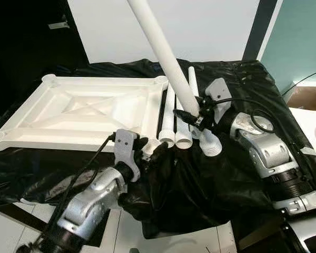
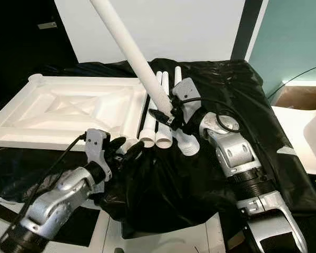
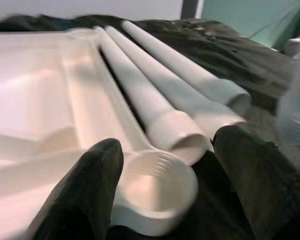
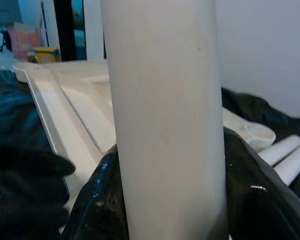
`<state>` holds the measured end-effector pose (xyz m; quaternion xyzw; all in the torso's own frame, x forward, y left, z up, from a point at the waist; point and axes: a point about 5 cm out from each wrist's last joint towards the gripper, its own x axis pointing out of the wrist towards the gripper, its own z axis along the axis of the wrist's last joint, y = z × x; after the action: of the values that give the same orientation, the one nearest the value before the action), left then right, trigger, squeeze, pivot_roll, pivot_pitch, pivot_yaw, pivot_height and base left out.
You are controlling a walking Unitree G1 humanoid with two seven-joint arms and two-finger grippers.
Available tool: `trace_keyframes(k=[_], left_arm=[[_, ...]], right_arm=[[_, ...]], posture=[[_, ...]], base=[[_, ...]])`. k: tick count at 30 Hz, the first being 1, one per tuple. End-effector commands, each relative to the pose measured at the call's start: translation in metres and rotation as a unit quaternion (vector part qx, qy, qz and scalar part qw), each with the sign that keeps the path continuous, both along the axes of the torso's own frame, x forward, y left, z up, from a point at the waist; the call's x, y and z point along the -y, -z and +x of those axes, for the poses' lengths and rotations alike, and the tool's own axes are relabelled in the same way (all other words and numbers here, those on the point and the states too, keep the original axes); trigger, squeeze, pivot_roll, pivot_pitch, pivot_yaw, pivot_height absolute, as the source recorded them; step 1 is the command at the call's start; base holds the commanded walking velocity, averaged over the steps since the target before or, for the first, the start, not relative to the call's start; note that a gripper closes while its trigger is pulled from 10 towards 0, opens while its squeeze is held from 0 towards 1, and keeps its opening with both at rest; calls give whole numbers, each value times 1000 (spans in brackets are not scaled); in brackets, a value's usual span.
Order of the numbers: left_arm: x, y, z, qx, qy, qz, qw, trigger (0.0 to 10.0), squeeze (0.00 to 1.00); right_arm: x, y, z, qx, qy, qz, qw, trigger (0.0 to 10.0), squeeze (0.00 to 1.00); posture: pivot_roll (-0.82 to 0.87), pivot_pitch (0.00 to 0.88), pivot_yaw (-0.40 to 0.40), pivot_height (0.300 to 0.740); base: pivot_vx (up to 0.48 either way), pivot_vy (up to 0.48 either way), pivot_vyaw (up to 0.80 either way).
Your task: Building children table
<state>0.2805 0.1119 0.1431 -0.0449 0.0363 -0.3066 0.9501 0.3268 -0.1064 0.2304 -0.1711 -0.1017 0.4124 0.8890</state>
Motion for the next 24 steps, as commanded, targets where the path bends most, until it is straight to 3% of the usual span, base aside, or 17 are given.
trace_keyframes(k=[1, 2, 3, 4, 5, 13, 16, 20, 21, 22, 24], left_arm=[[11, -3, -15, 23, 227, -5, 974, 10000, 231], [6, -1, -11, 26, 221, 17, 975, 10000, 329], [1, 1, -7, 26, 213, 44, 976, 10000, 75], [1, 1, -7, 26, 213, 44, 976, 10000, 75], [-4, 4, -3, 25, 208, 68, 975, 10000, 0], [-22, 11, -3, -14, 256, 119, 959, 10000, 0], [-26, 10, 0, -7, 255, 133, 958, 10000, 0], [-26, 6, 10, 16, 231, 135, 964, 10000, 0], [-28, 7, 22, 26, 202, 155, 967, 10000, 0], [-28, 7, 22, 26, 202, 155, 967, 10000, 0], [-32, 16, 30, 14, 181, 196, 964, 10000, 0]], right_arm=[[1, -3, -1, 1, 2, 12, 1000, 10000, 0], [1, -3, -2, 2, 3, 16, 1000, 10000, 0], [1, -4, -2, 3, 4, 19, 1000, 10000, 0], [1, -4, -2, 3, 4, 19, 1000, 10000, 0], [1, -5, -2, 4, 5, 21, 1000, 10000, 0], [1, -6, -4, 6, 7, 28, 1000, 10000, 0], [1, -7, -4, 6, 9, 30, 999, 10000, 0], [0, -7, -5, 6, 10, 33, 999, 10000, 0], [-2, -7, -5, 6, 8, 35, 999, 10000, 0], [-2, -7, -5, 6, 8, 35, 999, 10000, 0], [-3, -7, -6, 7, 6, 36, 999, 10000, 0]], posture=[[35, 0, 67, 740], [35, 0, 70, 740], [35, 0, 71, 740], [35, 0, 71, 740], [35, 0, 71, 740], [30, 0, 75, 740], [30, 0, 77, 740], [30, 0, 79, 740], [31, 0, 79, 740], [31, 0, 79, 740], [32, 0, 78, 740]], base=[[0, 0, 0], [0, 0, 0], [0, 0, 0], [0, 0, 0], [0, 0, 0], [0, 0, 0], [0, 0, 0], [0, 0, 0], [0, 0, 0], [0, 0, 0], [0, 0, 0]])
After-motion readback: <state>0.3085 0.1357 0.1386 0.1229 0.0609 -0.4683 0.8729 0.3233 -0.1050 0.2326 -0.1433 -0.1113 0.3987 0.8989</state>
